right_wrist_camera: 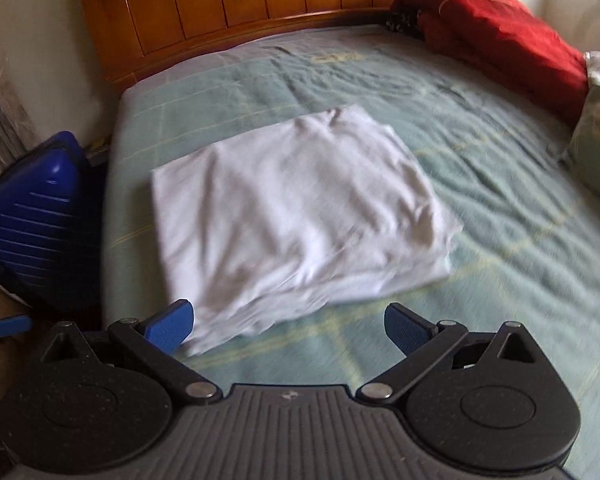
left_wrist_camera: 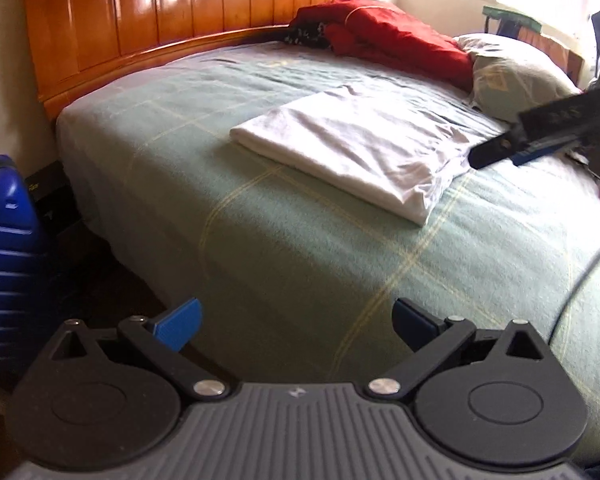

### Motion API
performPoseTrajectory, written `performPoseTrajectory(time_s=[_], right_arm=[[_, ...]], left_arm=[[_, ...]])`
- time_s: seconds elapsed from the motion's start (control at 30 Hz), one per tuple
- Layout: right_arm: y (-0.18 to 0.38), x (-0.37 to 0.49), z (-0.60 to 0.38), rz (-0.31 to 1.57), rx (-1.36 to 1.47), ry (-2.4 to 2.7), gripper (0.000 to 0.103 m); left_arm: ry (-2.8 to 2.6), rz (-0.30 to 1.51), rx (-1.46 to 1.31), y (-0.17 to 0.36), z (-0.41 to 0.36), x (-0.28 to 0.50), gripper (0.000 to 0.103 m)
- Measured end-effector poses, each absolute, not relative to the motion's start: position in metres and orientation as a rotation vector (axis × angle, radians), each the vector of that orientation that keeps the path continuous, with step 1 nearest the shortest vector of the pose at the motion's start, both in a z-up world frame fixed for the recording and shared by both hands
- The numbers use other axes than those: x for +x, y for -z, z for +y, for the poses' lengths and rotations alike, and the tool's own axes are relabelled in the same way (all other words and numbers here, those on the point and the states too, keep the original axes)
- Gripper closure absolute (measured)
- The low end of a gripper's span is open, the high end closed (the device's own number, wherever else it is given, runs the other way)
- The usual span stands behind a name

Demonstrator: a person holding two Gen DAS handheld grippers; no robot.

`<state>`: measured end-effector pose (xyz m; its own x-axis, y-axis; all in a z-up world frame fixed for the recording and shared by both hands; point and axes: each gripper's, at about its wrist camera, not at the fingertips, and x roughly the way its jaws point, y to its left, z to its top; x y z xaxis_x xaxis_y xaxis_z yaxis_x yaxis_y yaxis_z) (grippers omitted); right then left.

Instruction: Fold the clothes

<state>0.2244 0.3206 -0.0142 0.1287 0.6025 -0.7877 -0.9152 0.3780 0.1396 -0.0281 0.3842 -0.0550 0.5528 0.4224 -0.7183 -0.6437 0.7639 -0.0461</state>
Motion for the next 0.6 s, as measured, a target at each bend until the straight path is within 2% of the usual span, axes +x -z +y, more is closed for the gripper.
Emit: performPoseTrajectory(time_s=[0.6], right_arm=[[0.0,0.11,0.238,0.869,-0.359,-0.983,0.0]], left_arm=[[-0.571,0.696,-0.321,0.013,0.336,-0.052,0.002]])
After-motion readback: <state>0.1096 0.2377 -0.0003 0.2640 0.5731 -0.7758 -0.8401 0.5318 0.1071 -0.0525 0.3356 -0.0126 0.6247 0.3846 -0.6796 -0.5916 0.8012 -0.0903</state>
